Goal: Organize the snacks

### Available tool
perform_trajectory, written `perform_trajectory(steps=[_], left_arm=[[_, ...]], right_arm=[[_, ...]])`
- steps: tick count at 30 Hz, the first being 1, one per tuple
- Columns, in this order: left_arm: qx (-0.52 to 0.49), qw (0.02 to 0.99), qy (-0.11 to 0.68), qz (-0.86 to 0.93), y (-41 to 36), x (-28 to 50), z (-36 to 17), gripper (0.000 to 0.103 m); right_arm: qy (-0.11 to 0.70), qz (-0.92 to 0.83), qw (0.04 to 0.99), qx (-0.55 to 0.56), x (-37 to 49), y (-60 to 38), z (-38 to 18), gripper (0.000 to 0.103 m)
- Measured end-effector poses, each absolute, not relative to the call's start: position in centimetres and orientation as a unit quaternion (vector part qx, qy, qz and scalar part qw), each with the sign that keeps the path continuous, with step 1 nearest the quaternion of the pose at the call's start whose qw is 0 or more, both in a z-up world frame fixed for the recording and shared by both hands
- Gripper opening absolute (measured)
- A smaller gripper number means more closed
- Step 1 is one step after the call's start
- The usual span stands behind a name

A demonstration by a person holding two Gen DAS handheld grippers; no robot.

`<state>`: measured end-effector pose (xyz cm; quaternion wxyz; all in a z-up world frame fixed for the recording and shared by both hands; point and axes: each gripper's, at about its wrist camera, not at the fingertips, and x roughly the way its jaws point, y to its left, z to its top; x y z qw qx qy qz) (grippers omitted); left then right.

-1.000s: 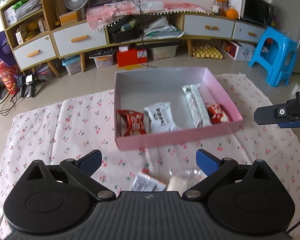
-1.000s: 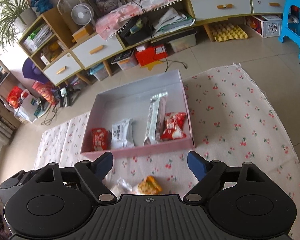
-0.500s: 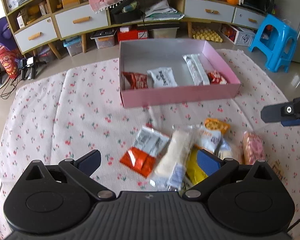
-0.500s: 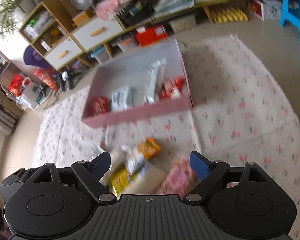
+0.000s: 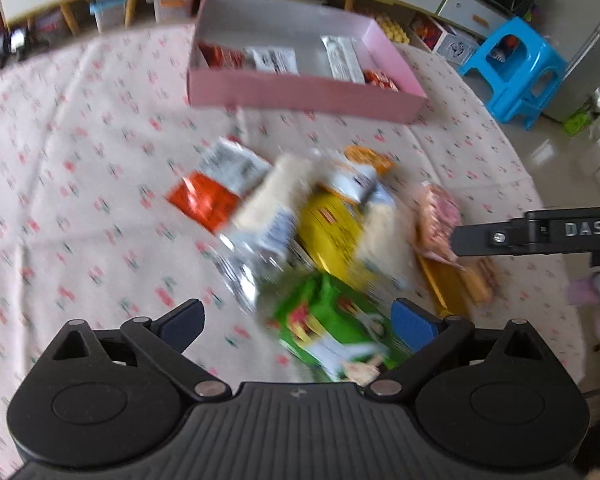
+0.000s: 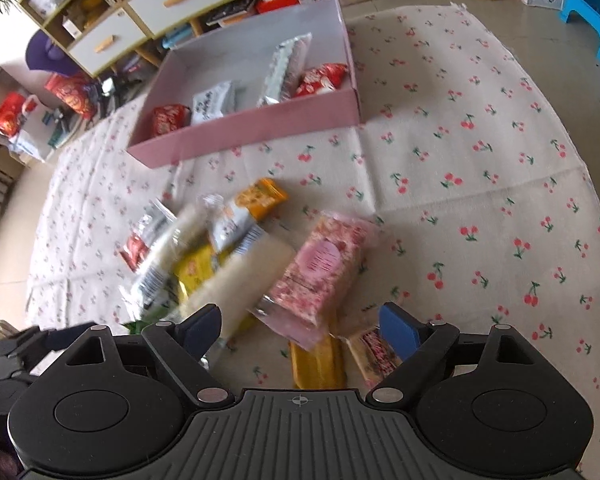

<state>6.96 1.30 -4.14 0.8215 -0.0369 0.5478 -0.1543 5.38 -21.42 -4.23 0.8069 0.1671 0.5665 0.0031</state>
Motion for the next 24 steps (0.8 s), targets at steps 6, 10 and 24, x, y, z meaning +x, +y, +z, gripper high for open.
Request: perform_trajectory(steps=[6, 10, 24], left_arm=[[-0.034, 0.816, 0.554, -0.159, -1.0, 6.5, -4.9, 0.094], [0.001, 0.822, 0.548, -0.157, -2.0, 6.0, -5.2, 0.090], [-0.011, 0.821, 0.547, -0.164, 4.2, 4.0, -4.5, 0.095]], right_arm=[[0.570, -0.004, 0.806, 0.161, 5.5, -21.6, -4.7, 0.088], [0.572, -0.007, 0.806, 0.154, 5.6, -21.7, -4.8, 0.088], [0.578, -0.001, 0.801, 0.156, 5.5, -21.6, -5.2, 0.088]])
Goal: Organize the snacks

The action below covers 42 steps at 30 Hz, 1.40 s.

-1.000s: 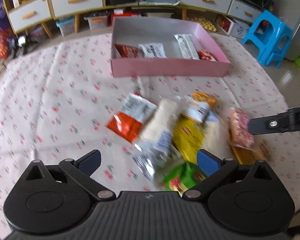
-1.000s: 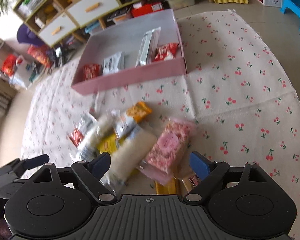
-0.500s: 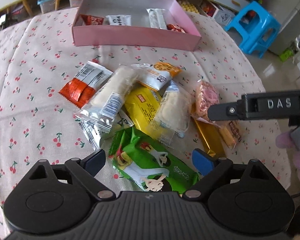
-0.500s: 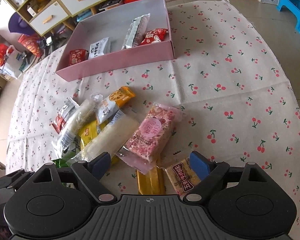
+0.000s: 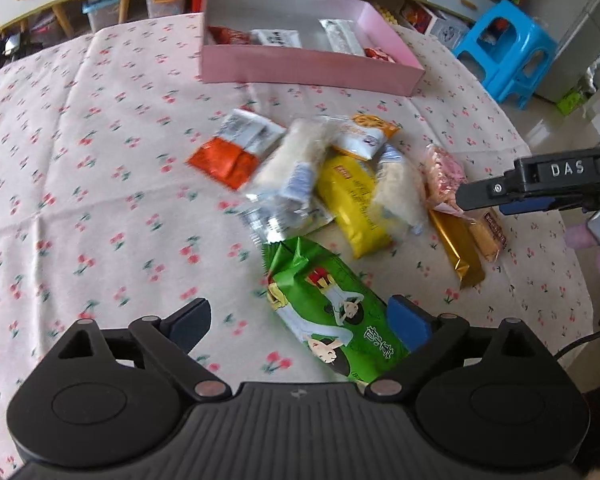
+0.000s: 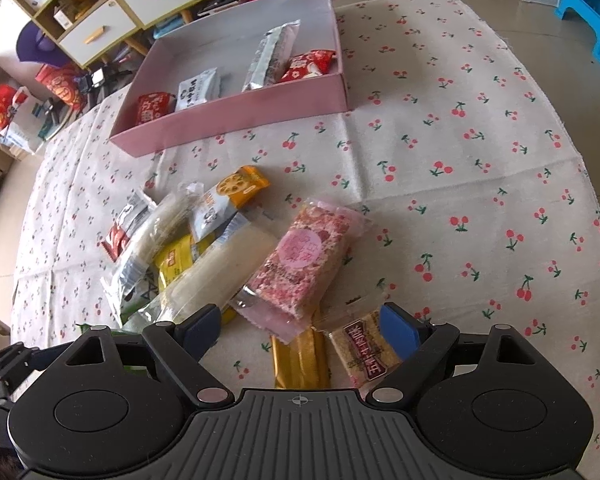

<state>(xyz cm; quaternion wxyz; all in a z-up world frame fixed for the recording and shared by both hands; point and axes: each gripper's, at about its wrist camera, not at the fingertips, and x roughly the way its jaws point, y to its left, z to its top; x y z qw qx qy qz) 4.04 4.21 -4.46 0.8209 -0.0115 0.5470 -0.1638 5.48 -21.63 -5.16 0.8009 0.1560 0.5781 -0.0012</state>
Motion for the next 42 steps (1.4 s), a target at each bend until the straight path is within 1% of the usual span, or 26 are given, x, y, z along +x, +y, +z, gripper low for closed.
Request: perform_trajectory(steps=[2, 3, 7, 9, 14, 18, 22, 27, 29, 32, 38, 40, 42], left_arm=[[-0.015, 0.823, 0.545, -0.159, 5.1, 3.7, -4.1, 0.095], [-0.013, 0.824, 0.544, -0.154, 5.5, 3.6, -4.0, 0.092], [0.006, 0.834, 0.537, -0.126, 6.6, 3.2, -3.7, 0.086], [-0.004, 0.832, 0.541, -0.123, 7.1, 3.1, -3.7, 0.083], [-0.039, 0.827, 0.543, -0.140, 7.1, 2.8, -3.1, 0.083], [-0.033, 0.832, 0.536, -0.143, 5.9, 2.6, -2.9, 0.083], [-0.013, 0.826, 0.546, -0.139, 4.4, 2.2, -3.6, 0.083], [0.003, 0.827, 0.551, -0.114, 3.5, 1.4, -4.4, 0.084], [-0.007, 0.825, 0.556, -0.101, 3.6, 1.4, -4.7, 0.083], [-0.038, 0.819, 0.566, -0.085, 4.1, 1.5, -5.1, 0.083], [-0.063, 0.818, 0.569, -0.064, 4.1, 1.4, -5.4, 0.079], [-0.058, 0.818, 0.569, -0.061, 3.6, 1.2, -5.6, 0.077], [-0.048, 0.817, 0.571, -0.061, 3.0, 1.0, -5.8, 0.070]], right_arm=[[0.579, 0.000, 0.800, 0.154, 5.4, -21.3, -5.2, 0.088], [0.580, 0.001, 0.800, 0.155, 5.5, -21.2, -5.2, 0.088], [0.581, 0.007, 0.798, 0.162, 5.6, -20.7, -5.2, 0.088], [0.580, 0.009, 0.798, 0.164, 5.7, -20.4, -5.2, 0.088], [0.576, 0.020, 0.800, 0.168, 6.0, -19.3, -4.8, 0.088], [0.572, 0.028, 0.800, 0.177, 6.3, -18.4, -4.6, 0.088], [0.560, 0.026, 0.807, 0.187, 6.5, -17.9, -4.3, 0.087], [0.545, 0.035, 0.808, 0.219, 6.8, -17.9, -3.7, 0.070], [0.543, 0.041, 0.807, 0.231, 6.9, -17.8, -3.7, 0.062], [0.549, 0.045, 0.797, 0.249, 7.1, -17.6, -4.2, 0.053], [0.565, 0.024, 0.779, 0.271, 7.6, -17.6, -6.0, 0.045], [0.564, 0.011, 0.781, 0.268, 7.7, -17.6, -6.3, 0.044], [0.565, -0.004, 0.785, 0.254, 7.8, -17.5, -6.5, 0.044]])
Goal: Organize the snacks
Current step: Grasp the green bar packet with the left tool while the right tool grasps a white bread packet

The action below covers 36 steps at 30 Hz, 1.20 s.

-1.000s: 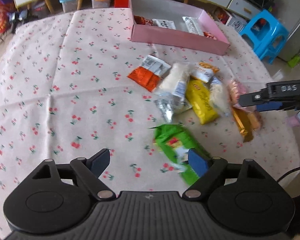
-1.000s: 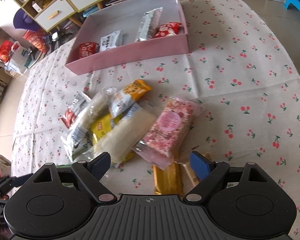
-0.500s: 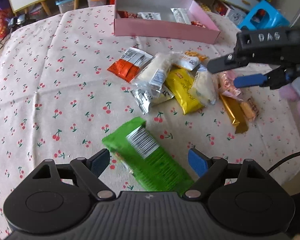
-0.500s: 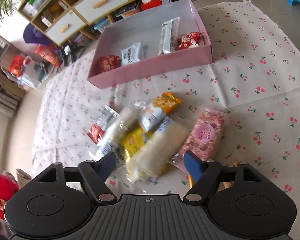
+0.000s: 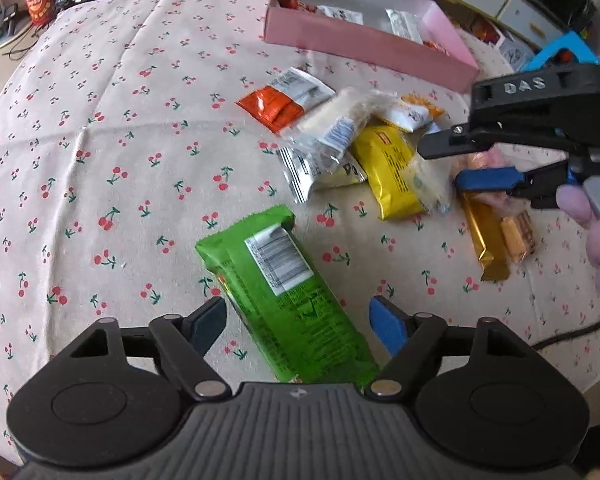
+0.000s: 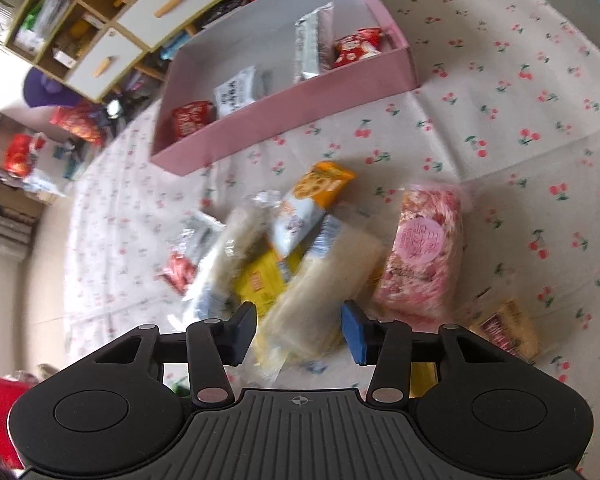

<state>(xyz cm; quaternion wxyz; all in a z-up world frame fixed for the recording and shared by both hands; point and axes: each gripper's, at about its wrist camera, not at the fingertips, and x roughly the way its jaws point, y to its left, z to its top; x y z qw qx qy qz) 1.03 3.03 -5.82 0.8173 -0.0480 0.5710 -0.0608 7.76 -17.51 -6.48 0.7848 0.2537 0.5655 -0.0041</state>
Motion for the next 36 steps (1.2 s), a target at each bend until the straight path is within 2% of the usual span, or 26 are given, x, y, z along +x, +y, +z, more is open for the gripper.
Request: perform_trajectory(steps=[5, 8, 12, 14, 23, 36], left_arm=[[-0.028, 0.817, 0.573, -0.062, 2.6, 0.9, -6.2, 0.066], [-0.018, 0.823, 0.564, -0.059, 2.8, 1.1, -6.0, 0.053], [-0.008, 0.832, 0.551, -0.064, 3.0, 1.4, -5.9, 0.044], [-0.008, 0.833, 0.549, -0.064, 3.1, 1.6, -5.9, 0.044], [-0.035, 0.829, 0.553, -0.073, 3.6, 1.9, -5.5, 0.042], [-0.080, 0.835, 0.538, -0.084, 4.5, 2.7, -3.8, 0.042]], right_arm=[[0.567, -0.023, 0.781, 0.262, 7.9, -18.1, -7.5, 0.044], [0.564, -0.022, 0.782, 0.264, 8.0, -18.3, -7.8, 0.044], [0.560, -0.010, 0.779, 0.283, 8.0, -18.4, -8.4, 0.039], [0.557, -0.003, 0.779, 0.288, 8.1, -18.3, -8.4, 0.033], [0.550, 0.011, 0.793, 0.261, 7.8, -17.6, -6.9, 0.025], [0.526, 0.021, 0.793, 0.307, 7.4, -19.5, -5.0, 0.021]])
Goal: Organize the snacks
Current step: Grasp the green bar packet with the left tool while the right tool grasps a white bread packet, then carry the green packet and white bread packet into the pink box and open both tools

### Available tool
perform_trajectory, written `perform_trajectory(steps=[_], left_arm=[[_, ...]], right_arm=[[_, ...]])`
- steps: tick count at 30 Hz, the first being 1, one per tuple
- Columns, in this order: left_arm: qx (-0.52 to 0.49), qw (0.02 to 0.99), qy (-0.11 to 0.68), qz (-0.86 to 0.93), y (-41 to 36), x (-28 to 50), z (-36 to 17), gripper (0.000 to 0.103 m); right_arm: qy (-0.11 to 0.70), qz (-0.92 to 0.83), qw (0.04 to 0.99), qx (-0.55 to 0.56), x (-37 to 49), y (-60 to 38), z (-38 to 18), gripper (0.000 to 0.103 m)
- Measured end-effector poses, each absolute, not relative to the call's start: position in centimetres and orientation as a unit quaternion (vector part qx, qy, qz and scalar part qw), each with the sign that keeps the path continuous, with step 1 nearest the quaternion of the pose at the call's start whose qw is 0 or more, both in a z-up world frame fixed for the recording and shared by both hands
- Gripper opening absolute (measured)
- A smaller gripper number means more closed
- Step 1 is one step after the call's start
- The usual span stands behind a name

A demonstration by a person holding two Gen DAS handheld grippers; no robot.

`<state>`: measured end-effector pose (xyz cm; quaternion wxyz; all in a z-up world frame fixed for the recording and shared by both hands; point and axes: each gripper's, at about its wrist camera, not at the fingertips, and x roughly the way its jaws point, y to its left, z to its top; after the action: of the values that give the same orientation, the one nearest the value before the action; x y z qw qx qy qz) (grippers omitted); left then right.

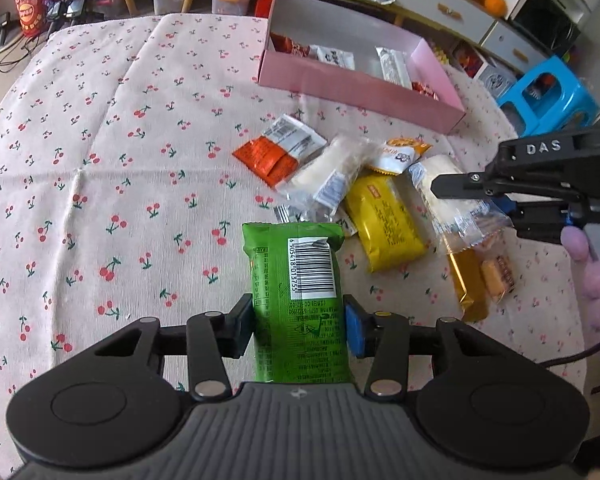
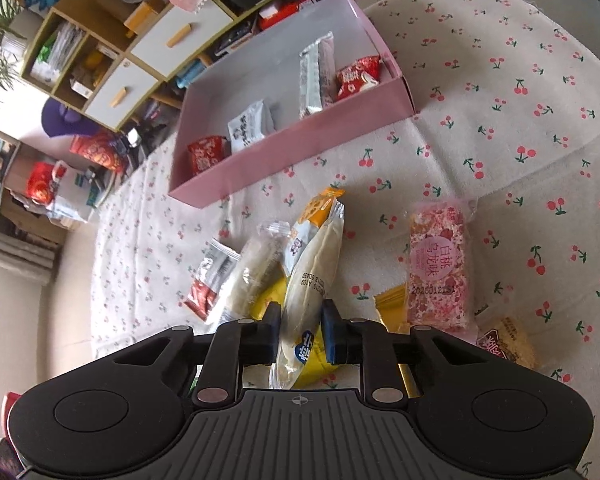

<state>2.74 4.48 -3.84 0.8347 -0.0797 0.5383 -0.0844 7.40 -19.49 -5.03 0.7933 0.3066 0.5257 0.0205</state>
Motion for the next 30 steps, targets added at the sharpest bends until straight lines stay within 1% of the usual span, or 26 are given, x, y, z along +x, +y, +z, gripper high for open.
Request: perform_trajectory(steps=[18, 30], left_arm=[[-0.125, 0.844, 0.513, -0.088, 5.2, 4.7, -1.8, 0.042], [-0.167, 0.849, 0.495, -0.079, 5.2, 7.9, -0.9, 0.042]], right_arm=[[0.490, 0.049, 0.795, 0.353, 6.9, -20.6, -2.3, 0.021], [0.475, 0.047, 0.794, 0.376, 8.3, -21.4, -2.0, 0.021]])
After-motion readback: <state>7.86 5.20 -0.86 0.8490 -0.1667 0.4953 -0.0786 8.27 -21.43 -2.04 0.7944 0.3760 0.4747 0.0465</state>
